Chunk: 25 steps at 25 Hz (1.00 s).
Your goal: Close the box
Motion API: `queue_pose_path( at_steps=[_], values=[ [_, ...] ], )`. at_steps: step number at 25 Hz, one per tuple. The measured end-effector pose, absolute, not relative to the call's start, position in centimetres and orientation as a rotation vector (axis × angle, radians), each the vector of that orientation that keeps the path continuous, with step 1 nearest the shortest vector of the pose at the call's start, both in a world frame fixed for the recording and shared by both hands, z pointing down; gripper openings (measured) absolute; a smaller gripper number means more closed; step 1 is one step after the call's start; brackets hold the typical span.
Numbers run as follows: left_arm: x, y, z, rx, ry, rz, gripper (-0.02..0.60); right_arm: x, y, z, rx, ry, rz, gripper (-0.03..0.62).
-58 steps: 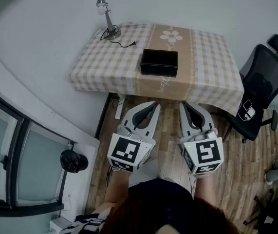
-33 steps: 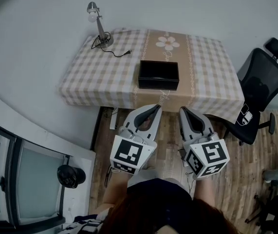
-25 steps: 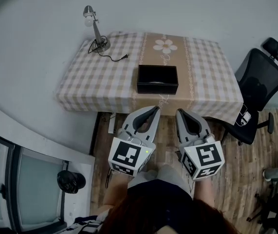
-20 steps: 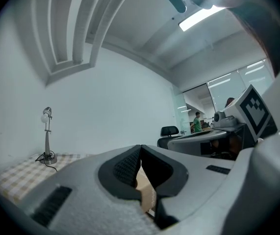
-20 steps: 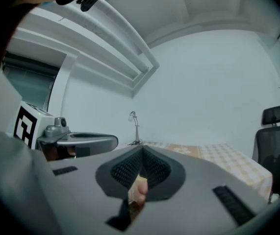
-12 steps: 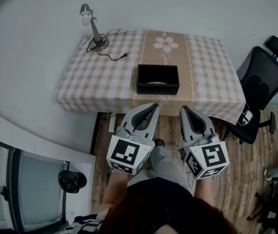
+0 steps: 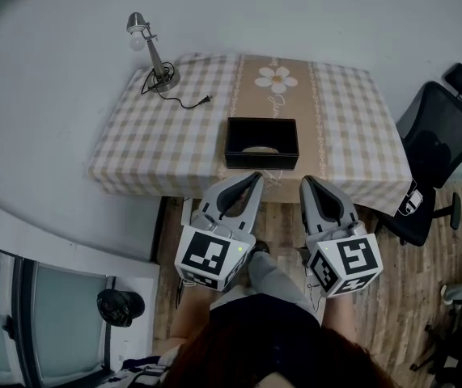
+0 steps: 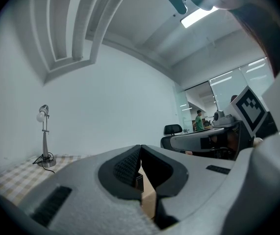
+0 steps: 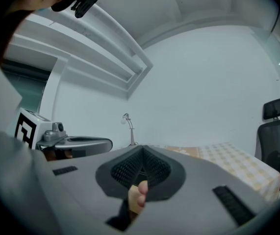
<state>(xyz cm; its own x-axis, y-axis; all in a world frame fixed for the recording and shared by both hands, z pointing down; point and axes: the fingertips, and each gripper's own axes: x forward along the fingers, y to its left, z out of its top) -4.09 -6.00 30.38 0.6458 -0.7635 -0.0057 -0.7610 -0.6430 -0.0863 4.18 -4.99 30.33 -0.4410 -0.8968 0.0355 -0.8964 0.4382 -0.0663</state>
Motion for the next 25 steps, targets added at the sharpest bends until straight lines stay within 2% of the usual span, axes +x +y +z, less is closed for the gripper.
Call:
queue_pose_path(
  at_steps=[25],
  values=[
    [-3.9, -15.6, 30.3, -2.785, 1.299, -0.105, 0.026, 6.3, -15.0, 31.2, -1.680, 2.650, -0.210, 0.017]
  ],
)
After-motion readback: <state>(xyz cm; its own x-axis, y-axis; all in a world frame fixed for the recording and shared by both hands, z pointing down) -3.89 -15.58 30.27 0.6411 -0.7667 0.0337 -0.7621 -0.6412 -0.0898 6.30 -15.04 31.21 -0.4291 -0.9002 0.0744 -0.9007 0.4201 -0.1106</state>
